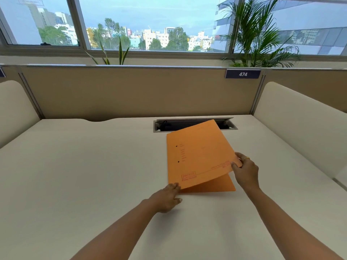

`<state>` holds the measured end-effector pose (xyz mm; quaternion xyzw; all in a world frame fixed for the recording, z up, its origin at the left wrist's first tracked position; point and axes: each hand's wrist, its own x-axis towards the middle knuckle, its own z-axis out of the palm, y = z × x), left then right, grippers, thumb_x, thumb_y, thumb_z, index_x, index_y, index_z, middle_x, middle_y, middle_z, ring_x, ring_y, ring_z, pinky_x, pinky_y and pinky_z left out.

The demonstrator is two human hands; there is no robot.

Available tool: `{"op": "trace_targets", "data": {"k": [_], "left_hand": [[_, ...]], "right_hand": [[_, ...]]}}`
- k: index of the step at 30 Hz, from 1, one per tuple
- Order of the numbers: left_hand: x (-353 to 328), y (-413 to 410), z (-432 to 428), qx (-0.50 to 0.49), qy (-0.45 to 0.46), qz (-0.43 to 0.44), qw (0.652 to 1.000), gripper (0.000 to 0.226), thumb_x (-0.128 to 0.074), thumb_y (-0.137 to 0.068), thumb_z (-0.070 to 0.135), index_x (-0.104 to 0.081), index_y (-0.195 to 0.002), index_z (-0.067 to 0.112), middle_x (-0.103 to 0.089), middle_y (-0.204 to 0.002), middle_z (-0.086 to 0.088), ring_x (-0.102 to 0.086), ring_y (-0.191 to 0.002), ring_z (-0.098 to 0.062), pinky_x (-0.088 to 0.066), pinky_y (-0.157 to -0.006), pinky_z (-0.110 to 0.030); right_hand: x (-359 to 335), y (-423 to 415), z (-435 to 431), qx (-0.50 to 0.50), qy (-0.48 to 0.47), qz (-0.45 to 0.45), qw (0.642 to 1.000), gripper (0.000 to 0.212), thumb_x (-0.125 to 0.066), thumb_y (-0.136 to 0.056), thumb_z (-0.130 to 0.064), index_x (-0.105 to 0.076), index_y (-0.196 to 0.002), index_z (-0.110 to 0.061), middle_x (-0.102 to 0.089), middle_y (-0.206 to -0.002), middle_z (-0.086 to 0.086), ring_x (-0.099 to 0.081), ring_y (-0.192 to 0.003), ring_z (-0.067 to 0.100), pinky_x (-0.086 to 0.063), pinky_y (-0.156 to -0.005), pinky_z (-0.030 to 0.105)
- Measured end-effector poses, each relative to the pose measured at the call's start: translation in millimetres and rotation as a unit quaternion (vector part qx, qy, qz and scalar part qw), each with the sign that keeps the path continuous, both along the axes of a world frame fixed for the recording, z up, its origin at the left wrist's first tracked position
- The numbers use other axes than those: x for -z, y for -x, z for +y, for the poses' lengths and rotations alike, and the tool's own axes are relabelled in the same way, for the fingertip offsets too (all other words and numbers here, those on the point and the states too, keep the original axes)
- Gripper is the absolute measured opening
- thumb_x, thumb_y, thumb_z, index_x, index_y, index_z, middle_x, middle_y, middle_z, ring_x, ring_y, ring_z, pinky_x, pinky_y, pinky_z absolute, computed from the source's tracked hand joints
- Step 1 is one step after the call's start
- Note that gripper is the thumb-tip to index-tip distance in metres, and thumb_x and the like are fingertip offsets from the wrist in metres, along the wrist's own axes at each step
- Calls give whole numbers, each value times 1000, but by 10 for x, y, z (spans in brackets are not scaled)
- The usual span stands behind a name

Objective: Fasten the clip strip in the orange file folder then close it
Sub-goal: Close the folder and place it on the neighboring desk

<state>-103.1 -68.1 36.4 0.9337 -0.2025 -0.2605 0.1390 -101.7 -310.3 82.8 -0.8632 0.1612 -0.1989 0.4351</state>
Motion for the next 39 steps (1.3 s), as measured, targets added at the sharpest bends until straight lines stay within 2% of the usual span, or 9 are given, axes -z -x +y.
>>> {"op": "trace_targets", "data": {"k": [4, 11, 19, 23, 27, 33, 35, 37, 39], "left_hand": [[30, 22, -40, 15, -29, 12, 999, 62, -28, -100, 37, -1, -150, 12, 5, -160, -2, -1, -148, -16, -9, -119, -32], [50, -11, -62, 31, -65, -15, 997, 59, -27, -100, 38, -7, -150, 13, -4, -160, -2, -7, -147, -17, -16, -118, -35], [110, -93, -68, 28, -85, -95, 991, 46, -27, -100, 33, -39, -138, 9, -37, -149, -8, -36, -134, -24, -38, -106, -43], [173, -170, -46, 19, -74, -121, 990, 50, -26, -100, 32, -29, -145, 9, -22, -157, -7, -20, -144, -20, -24, -115, -36], [233, -319, -16, 1, -83, -119, 989, 53, -26, -100, 34, -21, -147, 10, -14, -159, -7, -11, -147, -19, -19, -119, -37], [207, -585, -46, -18, -103, -107, 989, 56, -24, -99, 37, -17, -148, 11, -9, -160, -8, -10, -147, -21, -20, -118, -42], [200, -694, -58, -18, -114, -109, 987, 56, -24, -99, 37, -16, -148, 12, -8, -160, -7, -10, -147, -21, -20, -117, -42], [195, -803, -73, -25, -117, -106, 987, 56, -25, -99, 38, -15, -148, 12, -8, -160, -7, -10, -147, -21, -20, -117, -43], [189, -916, -91, -35, -115, -105, 987, 57, -26, -99, 39, -15, -148, 12, -8, -160, -7, -11, -147, -22, -19, -117, -44]], "right_hand": [[213, -22, -99, 15, -15, 61, 998, 43, -52, -85, 2, -47, -128, 0, -55, -128, 23, -50, -118, 36, -39, -101, 40], [463, -85, -155, 7, 5, 152, 988, 45, -49, -85, 7, -43, -129, 3, -53, -129, 25, -50, -118, 37, -40, -100, 37], [680, -147, -191, -5, 20, 191, 981, 45, -45, -87, 9, -40, -131, 4, -50, -131, 25, -49, -119, 37, -39, -102, 38], [735, -215, -208, 11, 48, 190, 981, 34, -45, -86, 6, -49, -121, 9, -56, -124, 26, -52, -113, 39, -41, -98, 42], [803, -305, -224, 18, 88, 191, 978, 25, -46, -86, 0, -55, -108, 10, -60, -114, 25, -55, -104, 40, -45, -89, 41], [838, -543, -187, 10, 122, 213, 969, 24, -51, -87, -12, -57, -104, 4, -61, -109, 21, -56, -102, 35, -45, -82, 36], [841, -646, -185, 4, 135, 214, 967, 16, -52, -87, -15, -57, -91, -1, -63, -104, 20, -58, -97, 34, -44, -75, 34], [844, -737, -186, -4, 148, 216, 965, 15, -53, -87, -18, -54, -83, -3, -63, -101, 20, -57, -96, 33, -46, -76, 35], [837, -840, -198, -9, 156, 216, 964, 21, -54, -87, -20, -57, -92, 0, -62, -104, 19, -56, -101, 33, -46, -82, 38]]}}
